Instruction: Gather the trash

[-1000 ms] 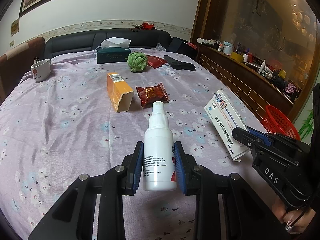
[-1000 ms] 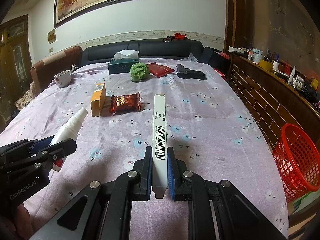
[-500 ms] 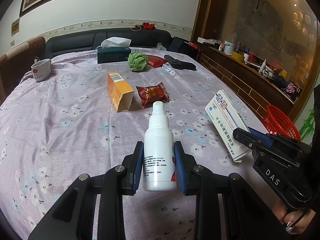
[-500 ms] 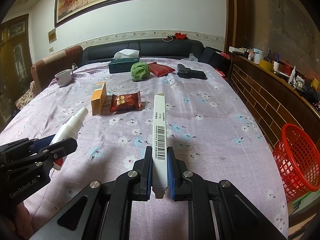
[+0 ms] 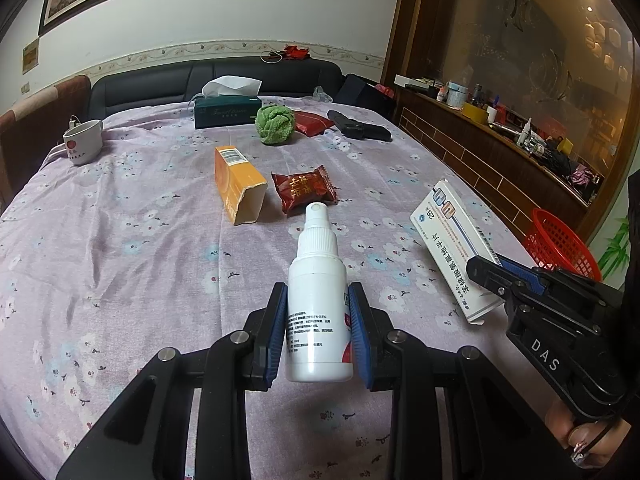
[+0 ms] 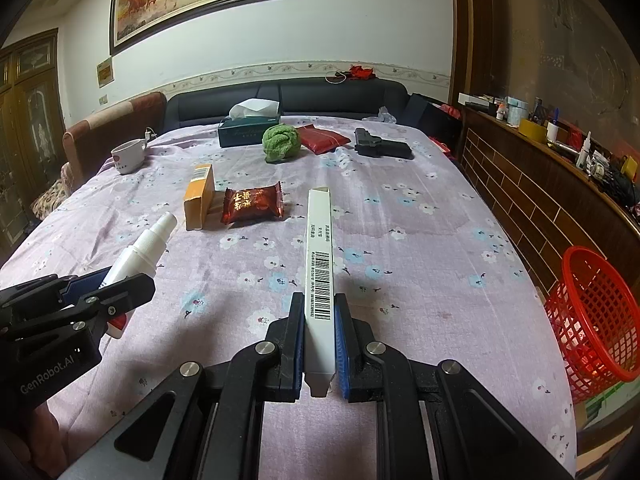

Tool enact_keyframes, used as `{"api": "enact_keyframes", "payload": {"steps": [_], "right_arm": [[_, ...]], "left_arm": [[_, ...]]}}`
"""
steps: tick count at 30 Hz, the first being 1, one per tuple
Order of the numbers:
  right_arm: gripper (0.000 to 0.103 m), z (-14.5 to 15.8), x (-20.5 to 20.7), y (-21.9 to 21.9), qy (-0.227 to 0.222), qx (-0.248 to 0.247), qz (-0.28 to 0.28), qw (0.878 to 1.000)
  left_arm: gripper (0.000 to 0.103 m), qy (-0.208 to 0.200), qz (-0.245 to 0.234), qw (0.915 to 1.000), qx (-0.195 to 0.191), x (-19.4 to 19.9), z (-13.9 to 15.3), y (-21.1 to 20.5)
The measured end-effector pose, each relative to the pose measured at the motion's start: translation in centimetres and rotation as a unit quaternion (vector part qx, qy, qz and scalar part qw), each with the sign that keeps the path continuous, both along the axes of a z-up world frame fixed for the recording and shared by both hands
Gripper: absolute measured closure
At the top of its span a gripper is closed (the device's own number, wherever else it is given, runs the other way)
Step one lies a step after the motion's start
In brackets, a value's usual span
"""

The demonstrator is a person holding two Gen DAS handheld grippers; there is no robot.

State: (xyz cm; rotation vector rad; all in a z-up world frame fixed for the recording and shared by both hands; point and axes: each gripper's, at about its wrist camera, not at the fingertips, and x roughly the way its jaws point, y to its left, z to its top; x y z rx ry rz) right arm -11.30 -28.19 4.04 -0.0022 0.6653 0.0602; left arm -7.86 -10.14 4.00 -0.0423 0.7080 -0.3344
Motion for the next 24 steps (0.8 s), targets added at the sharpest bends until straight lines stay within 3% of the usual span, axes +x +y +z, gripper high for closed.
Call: {"api": "enact_keyframes", "payload": {"steps": [24], "right_arm": [[0.089, 0.3, -0.9, -2.3, -0.008, 0.021, -0.017, 1.0]], "left_arm": [[0.074, -0.004, -0.019, 0.9997, 0.015, -0.3, 1.1, -2.3]]}}
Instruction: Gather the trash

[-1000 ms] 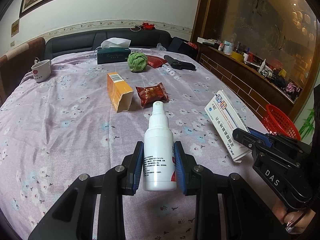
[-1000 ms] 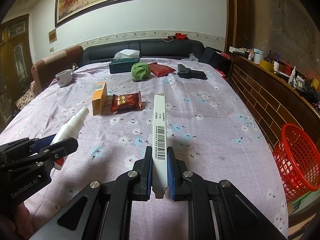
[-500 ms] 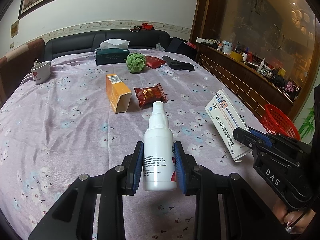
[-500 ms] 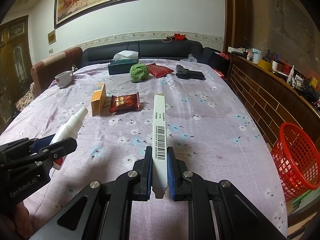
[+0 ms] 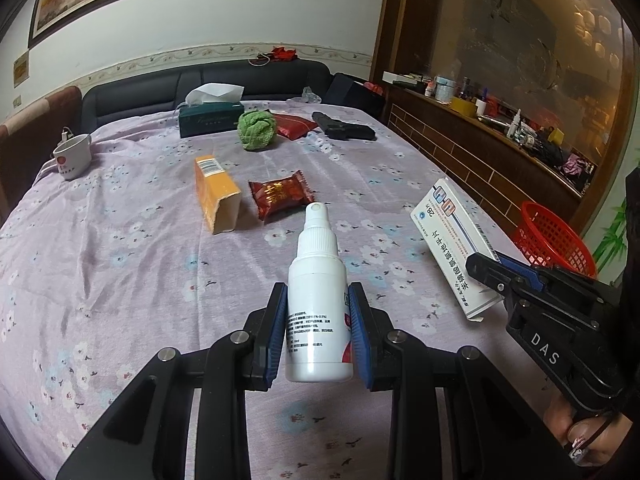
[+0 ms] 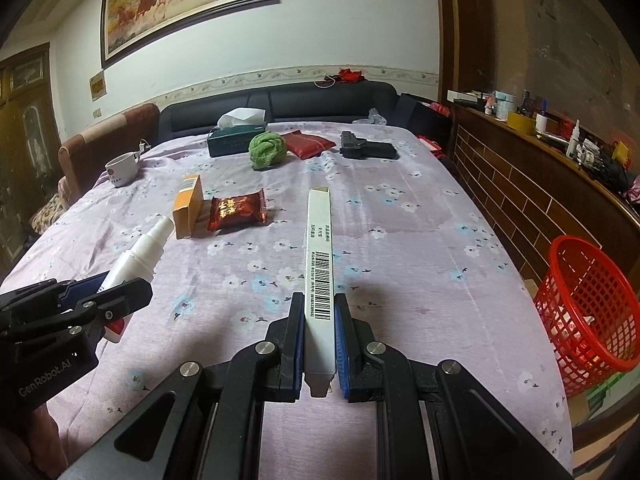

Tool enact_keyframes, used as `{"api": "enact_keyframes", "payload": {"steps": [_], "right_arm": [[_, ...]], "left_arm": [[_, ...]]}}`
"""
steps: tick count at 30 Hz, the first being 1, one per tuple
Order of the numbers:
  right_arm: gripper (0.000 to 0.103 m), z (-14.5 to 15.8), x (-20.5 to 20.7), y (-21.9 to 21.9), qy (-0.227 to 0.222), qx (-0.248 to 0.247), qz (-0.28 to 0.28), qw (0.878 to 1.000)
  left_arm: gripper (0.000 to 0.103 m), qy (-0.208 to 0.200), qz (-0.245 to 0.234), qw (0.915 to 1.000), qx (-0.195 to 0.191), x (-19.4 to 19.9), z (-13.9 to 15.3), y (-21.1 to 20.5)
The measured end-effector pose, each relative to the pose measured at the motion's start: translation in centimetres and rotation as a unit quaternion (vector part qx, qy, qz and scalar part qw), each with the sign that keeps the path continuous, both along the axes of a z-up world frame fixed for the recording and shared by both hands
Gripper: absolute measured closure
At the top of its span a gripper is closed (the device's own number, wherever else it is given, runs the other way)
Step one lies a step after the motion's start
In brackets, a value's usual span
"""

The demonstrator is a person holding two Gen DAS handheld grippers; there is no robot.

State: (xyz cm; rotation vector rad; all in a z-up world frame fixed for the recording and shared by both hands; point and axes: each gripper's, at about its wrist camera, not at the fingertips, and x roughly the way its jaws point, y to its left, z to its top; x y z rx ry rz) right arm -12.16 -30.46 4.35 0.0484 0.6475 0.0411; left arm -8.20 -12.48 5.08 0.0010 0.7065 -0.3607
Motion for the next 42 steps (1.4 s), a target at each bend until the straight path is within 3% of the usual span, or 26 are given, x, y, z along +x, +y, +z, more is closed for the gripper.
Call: {"api": "enact_keyframes", "payload": {"steps": [11, 21, 32, 42], "right_arm": [[0.089, 0.6, -1.0, -4.6, -0.013, 0.022, -0.046, 0.999], [0.089, 1.0, -3.1, -12.4, -0.027, 0.051, -0.12, 0.991], [0.089, 2.4, -7.8, -23.5, -0.05, 0.079, -0.232, 0.968], [0.089, 2.6, -8.4, -29.7, -0.046, 0.114, -0.26, 0.958]], "left_arm": [[0.074, -0.002, -0.053, 0.9985, 0.015, -0.2, 0.9, -5.4], [0.074, 0.004, -0.117, 0.9929, 0.024, -0.4, 2.3, -11.8], [0.074, 0.014, -0.221, 0.9751, 0.016, -1.4, 4.4, -22.0], [0.074, 0.036, -0.279, 0.9595, 0.009, 0.1, 4.2, -31.4]]}}
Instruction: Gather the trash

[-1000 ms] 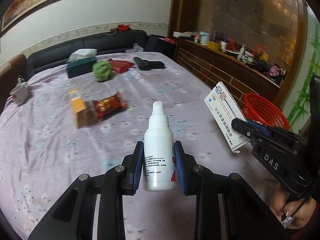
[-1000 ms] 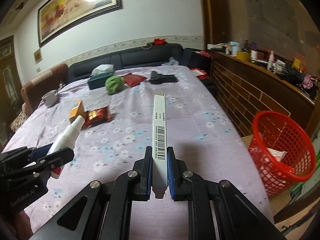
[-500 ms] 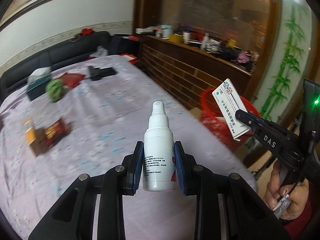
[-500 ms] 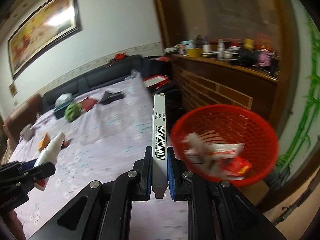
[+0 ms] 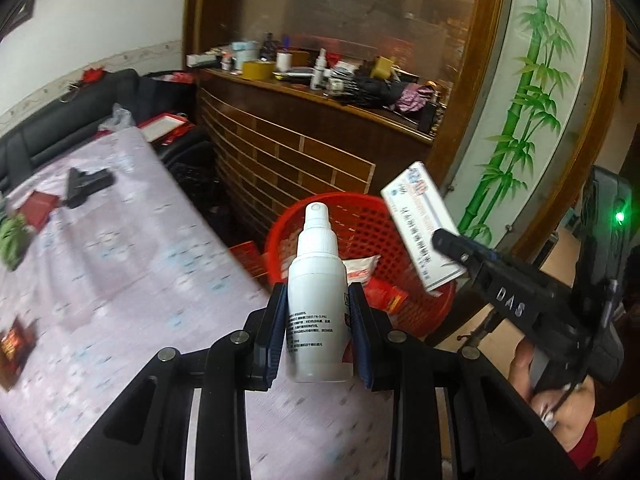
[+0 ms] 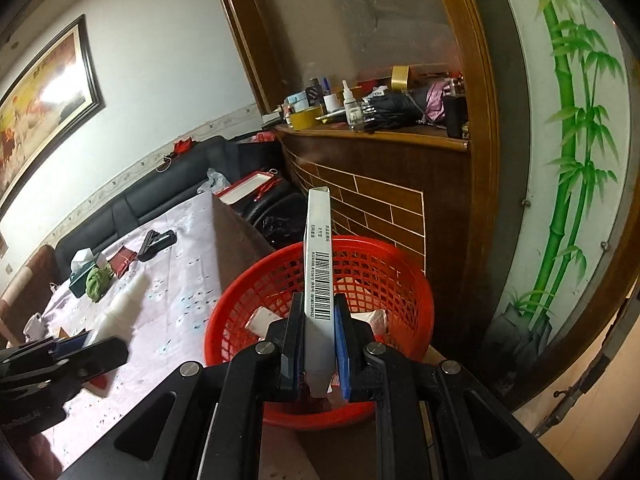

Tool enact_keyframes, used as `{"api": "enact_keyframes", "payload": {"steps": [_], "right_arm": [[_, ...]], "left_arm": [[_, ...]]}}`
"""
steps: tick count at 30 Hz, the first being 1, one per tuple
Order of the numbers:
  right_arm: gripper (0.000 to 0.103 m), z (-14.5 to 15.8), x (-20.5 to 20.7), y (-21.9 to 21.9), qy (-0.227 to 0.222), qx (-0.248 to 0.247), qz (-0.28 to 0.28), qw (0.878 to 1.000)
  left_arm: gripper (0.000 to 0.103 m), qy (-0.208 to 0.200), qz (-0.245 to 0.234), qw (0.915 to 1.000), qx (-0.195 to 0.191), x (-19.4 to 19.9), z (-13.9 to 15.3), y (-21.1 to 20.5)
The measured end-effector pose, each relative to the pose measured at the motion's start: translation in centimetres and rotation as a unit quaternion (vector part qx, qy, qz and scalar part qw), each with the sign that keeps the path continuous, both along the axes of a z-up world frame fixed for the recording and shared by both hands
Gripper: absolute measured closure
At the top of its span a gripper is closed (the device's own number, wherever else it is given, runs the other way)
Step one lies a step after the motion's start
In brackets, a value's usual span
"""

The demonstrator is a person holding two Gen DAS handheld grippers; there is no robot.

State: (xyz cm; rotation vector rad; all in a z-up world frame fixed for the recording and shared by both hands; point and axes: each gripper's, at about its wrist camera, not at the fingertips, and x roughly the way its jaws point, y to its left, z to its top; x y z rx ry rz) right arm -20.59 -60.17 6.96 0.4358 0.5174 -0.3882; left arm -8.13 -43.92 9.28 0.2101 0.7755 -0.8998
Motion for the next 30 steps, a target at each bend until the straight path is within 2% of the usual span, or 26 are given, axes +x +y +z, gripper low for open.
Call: {"api": "enact_keyframes", "payload": {"steps": [6, 7, 8, 9, 12, 15, 16, 17, 19, 21, 25, 30], "right_arm": [[0.088, -0.9, 1.1, -1.8, 0.01, 0.009, -0.006, 1.0], [0.088, -1.1, 1.4, -2.1, 0.014, 0.012, -0.006, 1.0], [0.088, -1.4, 1.7, -2.3, 0.018, 0.016, -0.002, 1.0], [0.084, -1.7, 2.1, -2.6, 0.025, 0.019, 0.003, 1.0], [0.082, -2.1, 1.8, -3.1, 0.03, 0.026, -0.008, 0.999], [0.08, -1.5, 0.4, -2.5, 0.024, 0.01, -0.019, 0.999], [0.072, -1.3, 0.0, -2.2, 0.027, 0.005, -0.024, 0.999], [0.065, -0.9, -0.6, -1.6, 0.028, -0.002, -0.031, 0.999], [0.03, -0.4, -1.5, -0.2, 0.036, -0.026, -0.052, 0.998], [0.017, 0.5, -2.6, 2.3, 0.036, -0.061, -0.064, 0.995], [0.004, 1.8, -4.4, 7.9, 0.03, -0.126, -0.088, 0.988], [0.0, 2.3, -6.2, 13.9, 0.012, -0.154, -0.096, 0.983]], "left_arm": [[0.073, 0.025, -0.01, 0.9996, 0.008, 1.8, -1.8, -4.2], [0.068, 0.032, -0.009, 0.9994, 0.008, 2.2, -2.2, -4.7], [0.052, 0.037, -0.005, 0.9992, 0.012, 2.4, -2.5, -5.0], [0.047, 0.04, 0.002, 0.9991, 0.013, 2.6, -2.6, -4.8], [0.047, 0.041, 0.002, 0.9991, 0.007, 2.4, -2.5, -3.8], [0.046, 0.027, 0.011, 0.9996, -0.001, 1.6, -1.7, -1.4], [0.045, 0.018, 0.015, 0.9997, 0.001, 1.2, -1.4, -0.6], [0.039, 0.006, 0.019, 0.9998, -0.002, 0.6, -1.1, 0.6], [0.029, -0.015, 0.027, 0.9995, -0.007, -0.4, -0.6, 2.8], [0.026, -0.036, 0.038, 0.9986, -0.005, -1.4, -0.2, 5.1], [0.019, -0.071, 0.057, 0.9958, 0.011, -3.8, -0.3, 10.1], [0.012, -0.098, 0.109, 0.989, 0.022, -5.9, -0.8, 15.8]]}}
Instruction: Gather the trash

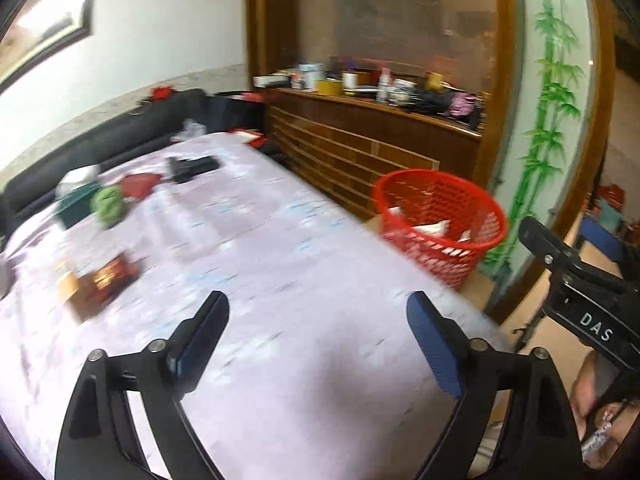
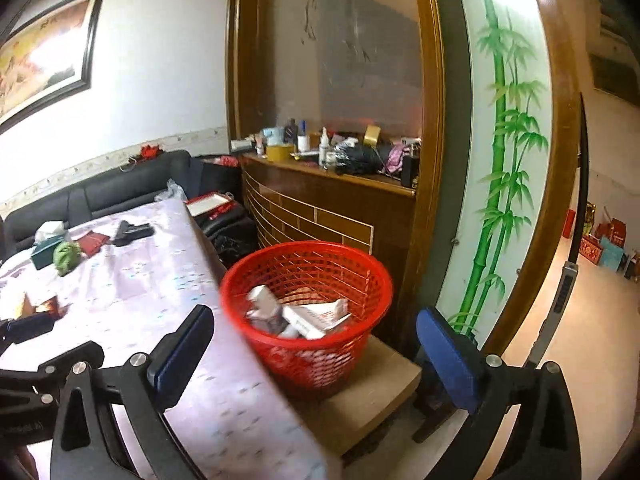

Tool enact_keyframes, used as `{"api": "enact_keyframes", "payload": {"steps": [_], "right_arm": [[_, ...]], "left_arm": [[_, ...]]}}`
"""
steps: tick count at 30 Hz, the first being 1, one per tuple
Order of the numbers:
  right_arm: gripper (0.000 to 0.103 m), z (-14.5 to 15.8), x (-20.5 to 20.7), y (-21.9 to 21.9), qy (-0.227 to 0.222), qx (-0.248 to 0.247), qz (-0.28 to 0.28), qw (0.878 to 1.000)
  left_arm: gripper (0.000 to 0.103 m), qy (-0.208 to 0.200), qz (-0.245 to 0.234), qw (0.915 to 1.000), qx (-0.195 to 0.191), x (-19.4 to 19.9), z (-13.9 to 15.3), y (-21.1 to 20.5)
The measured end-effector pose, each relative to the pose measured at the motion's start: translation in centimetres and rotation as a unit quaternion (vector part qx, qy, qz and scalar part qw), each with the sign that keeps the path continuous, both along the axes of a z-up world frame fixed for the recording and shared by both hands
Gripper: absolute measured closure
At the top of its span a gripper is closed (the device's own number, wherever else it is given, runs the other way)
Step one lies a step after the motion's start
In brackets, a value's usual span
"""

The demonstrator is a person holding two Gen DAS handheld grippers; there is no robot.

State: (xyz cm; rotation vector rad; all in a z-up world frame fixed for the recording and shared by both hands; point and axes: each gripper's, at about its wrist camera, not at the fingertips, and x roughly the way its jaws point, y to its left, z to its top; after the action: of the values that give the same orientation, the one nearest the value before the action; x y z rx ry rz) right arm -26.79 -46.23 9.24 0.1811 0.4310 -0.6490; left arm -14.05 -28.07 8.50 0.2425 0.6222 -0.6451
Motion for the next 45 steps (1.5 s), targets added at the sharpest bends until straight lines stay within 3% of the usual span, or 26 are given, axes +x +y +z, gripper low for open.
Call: {"api": "enact_keyframes", "payload": {"steps": [8, 16, 27, 37, 45], "right_arm": [[0.0, -0.5, 0.0, 7.1, 0.002, -0.02, 0.038, 0.999], [0.0, -0.2, 0.3, 10.7, 0.002, -0.042, 0.07, 0.997], [0.0, -0.4, 0.2, 11.3, 0.006, -0.043, 0.075, 0.996], [0.0, -0.7, 0.3, 10.9, 0.011, -0.042, 0.073, 0.996], [0.0, -0.8, 0.4, 11.1, 0.013, -0.043, 0.076, 0.996]], "left_arm": [[0.005, -0.066, 0.111, 0.9911, 0.031, -2.3, -0.5, 6.1], [0.005, -0.075, 0.16, 0.9841, 0.008, -4.0, -0.1, 9.3], [0.005, -0.098, 0.145, 0.9835, 0.044, -5.6, -0.8, 8.9], [0.005, -0.043, 0.142, 0.9889, 0.016, -4.3, -1.6, 9.7], [0.005, -0.047, 0.157, 0.9864, 0.014, -4.2, -1.9, 10.0]]}}
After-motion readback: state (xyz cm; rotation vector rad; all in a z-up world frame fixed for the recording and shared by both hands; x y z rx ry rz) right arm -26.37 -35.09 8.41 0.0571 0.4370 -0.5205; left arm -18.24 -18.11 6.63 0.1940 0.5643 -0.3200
